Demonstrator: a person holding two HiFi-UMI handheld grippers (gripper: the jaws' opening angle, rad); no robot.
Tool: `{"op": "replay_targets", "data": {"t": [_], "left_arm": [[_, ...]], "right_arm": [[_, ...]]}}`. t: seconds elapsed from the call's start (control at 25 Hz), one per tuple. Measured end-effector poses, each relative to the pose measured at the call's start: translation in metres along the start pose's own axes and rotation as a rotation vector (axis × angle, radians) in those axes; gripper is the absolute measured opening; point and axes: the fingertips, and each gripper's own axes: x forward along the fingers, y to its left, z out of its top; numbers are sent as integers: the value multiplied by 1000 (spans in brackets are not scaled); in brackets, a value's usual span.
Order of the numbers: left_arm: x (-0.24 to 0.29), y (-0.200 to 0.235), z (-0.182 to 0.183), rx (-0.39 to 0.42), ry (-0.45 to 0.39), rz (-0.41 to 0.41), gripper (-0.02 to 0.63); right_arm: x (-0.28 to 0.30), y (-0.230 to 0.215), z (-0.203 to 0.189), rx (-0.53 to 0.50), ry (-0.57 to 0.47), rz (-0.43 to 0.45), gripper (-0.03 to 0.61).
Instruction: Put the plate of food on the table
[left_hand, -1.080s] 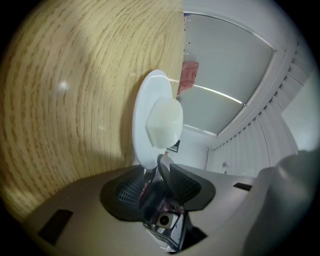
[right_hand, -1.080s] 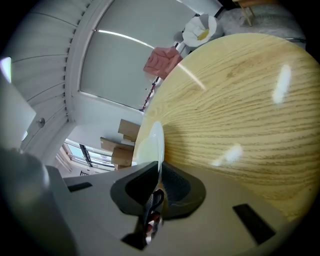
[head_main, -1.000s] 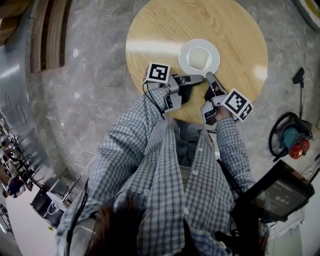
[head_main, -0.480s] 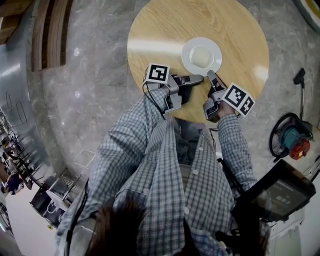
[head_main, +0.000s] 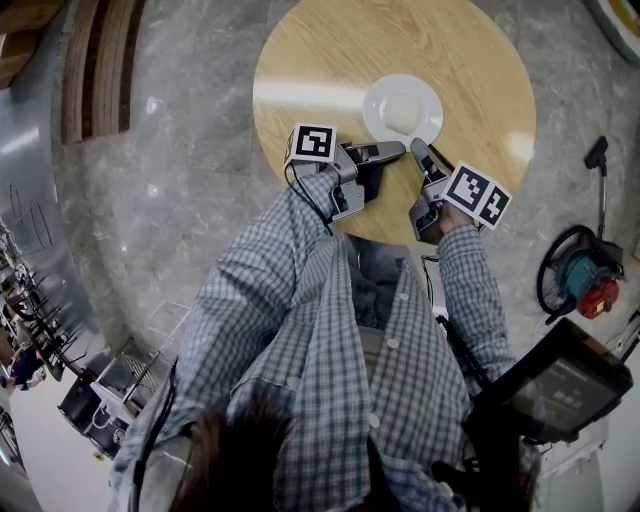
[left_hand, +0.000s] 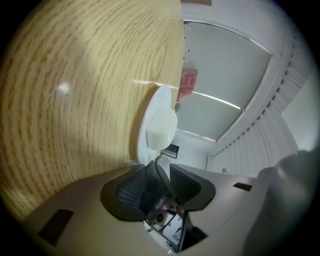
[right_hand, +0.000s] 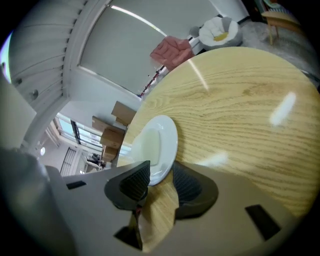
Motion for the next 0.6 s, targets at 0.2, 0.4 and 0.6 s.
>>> {"op": "replay_targets", "data": {"t": [0.2, 0.4, 0.6], "left_arm": [[-1, 1, 0, -7, -5, -5, 152], [2, 0, 1, -4, -4, -5, 152], [3, 2, 3, 1, 2, -4, 152]], "right_arm": [[-1, -4, -7, -224, 74, -57, 124], [-1, -7, -12, -347, 104, -79, 124], [-11, -12, -4, -387, 66, -117, 123]]}}
